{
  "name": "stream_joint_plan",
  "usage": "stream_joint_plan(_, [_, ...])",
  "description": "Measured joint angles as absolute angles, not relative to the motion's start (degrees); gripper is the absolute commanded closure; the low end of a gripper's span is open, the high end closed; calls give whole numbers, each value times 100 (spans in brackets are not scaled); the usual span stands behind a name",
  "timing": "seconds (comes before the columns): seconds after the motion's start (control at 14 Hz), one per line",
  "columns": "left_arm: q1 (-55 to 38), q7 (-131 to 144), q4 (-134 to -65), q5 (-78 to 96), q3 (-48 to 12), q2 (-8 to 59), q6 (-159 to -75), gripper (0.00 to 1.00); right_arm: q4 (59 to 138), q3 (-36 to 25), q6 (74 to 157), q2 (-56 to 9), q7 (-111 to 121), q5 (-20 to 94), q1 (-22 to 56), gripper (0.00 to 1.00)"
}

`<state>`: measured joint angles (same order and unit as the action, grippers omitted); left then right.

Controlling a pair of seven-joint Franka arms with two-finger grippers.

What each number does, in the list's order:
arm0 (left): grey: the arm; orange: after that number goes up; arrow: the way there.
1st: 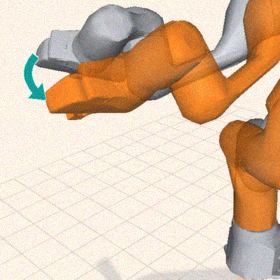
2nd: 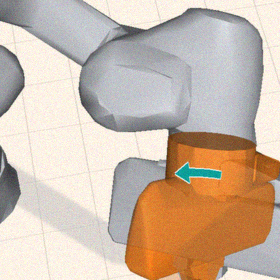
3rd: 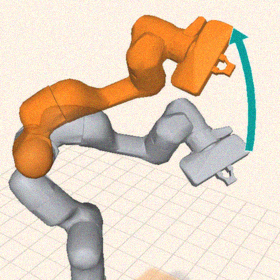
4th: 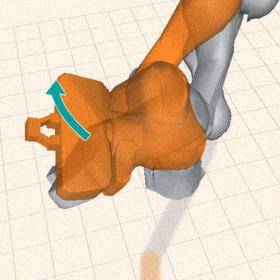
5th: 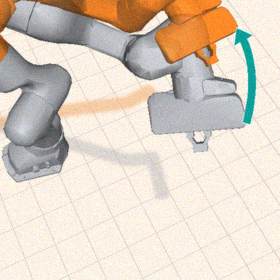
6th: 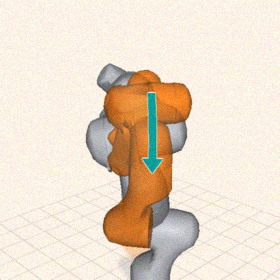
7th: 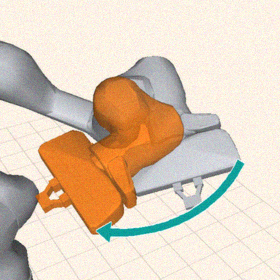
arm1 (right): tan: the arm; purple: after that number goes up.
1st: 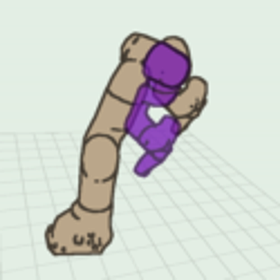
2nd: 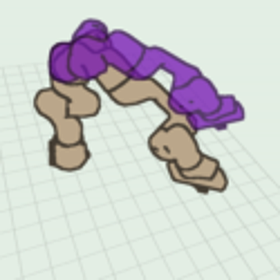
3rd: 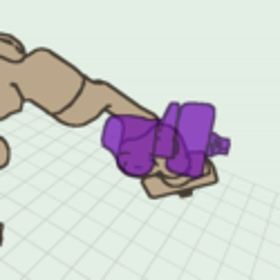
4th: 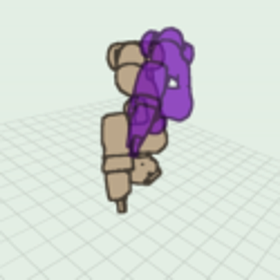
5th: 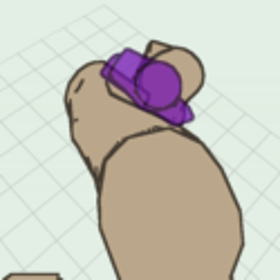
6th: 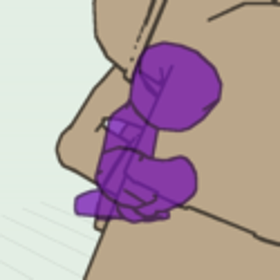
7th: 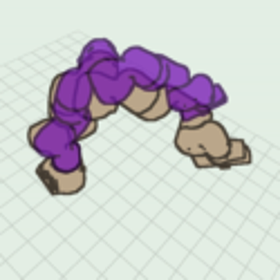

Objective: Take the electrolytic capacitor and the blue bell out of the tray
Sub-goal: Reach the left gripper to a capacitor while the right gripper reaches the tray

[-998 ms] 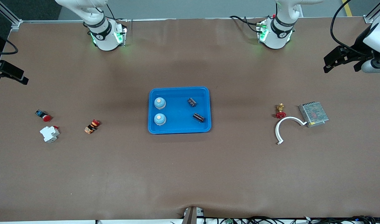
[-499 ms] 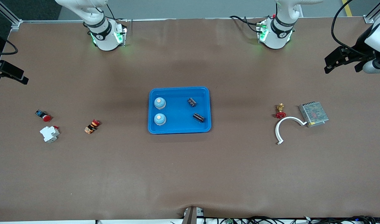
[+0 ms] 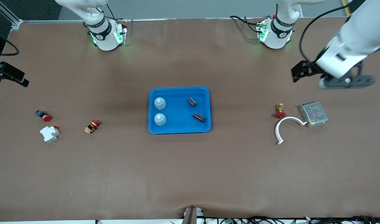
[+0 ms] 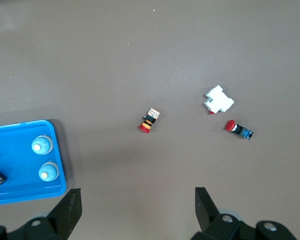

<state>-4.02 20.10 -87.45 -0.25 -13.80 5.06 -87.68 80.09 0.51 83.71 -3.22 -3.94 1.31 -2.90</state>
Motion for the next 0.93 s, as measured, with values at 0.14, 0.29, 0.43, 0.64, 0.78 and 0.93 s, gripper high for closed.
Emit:
stream_joint_plan(0.14, [-538,2647,-8758,-24,-1609,843,-9015,0,8012,60,8371,-322,-394,128,-268,0])
stream_joint_plan(0.29, [-787,3181,-8822,-23,-1687,1090,-9346,0,8034,62,8370,-325,-393,128,-259,0])
stream_joint_plan(0.43, [-1099,3791,-8976,-22,-1699,1279,-9801,0,8114,64,8370,-333,-394,128,-251,0])
stream_joint_plan(0.64, [-1589,4854,-9204,-23,-1706,1643,-10685,0,8395,70,8557,-347,-452,127,-133,0])
stream_joint_plan(0.78, [-1884,5479,-9239,-23,-1705,1988,-11247,0,8664,73,8776,-353,-833,127,2,0])
stream_joint_plan(0.93, [-2121,5893,-9245,-94,-1704,2337,-11697,0,8887,77,8944,-358,-1457,127,185,0])
